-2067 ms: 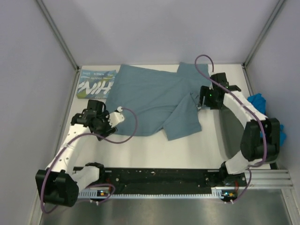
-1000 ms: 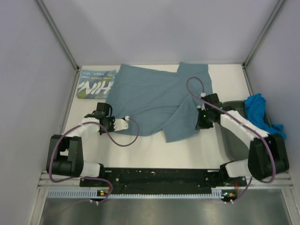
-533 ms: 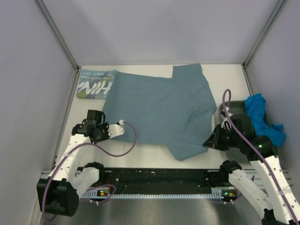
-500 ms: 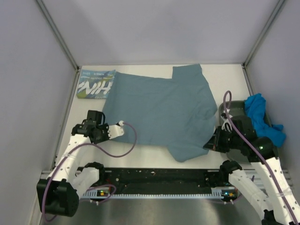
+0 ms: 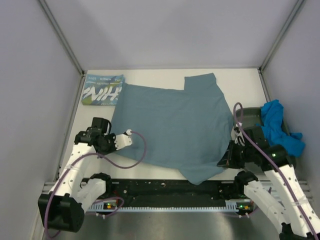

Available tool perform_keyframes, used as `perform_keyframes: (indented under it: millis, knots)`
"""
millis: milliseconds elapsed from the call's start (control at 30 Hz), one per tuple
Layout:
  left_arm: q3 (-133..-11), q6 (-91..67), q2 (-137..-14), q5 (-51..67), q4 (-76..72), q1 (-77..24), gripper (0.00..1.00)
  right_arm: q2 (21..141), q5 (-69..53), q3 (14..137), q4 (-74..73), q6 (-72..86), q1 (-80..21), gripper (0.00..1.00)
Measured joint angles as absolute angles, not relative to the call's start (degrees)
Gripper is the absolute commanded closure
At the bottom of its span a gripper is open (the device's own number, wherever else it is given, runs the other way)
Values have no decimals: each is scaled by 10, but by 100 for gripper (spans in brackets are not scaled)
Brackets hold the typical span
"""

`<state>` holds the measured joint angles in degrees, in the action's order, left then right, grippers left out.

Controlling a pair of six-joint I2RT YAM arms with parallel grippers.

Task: Fold and stack the t-shirts
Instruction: Fold the flattened tshirt in 1/3 of the way

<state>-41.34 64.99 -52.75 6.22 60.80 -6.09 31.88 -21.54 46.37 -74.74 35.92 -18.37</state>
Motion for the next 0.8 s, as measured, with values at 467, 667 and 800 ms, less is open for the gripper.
perform_keyframes:
  millis: [467,667,800]
  knots:
    - [-539,569,-783,47,472,-61,100,646,-114,467,-481,239,-68,100]
    - [-597,550,-870,46,452,-61,100,753,-101,554,-433,166,-64,100]
    - [-627,541,-913,43,444,-64,100,781,-90,608,-422,139,-50,100]
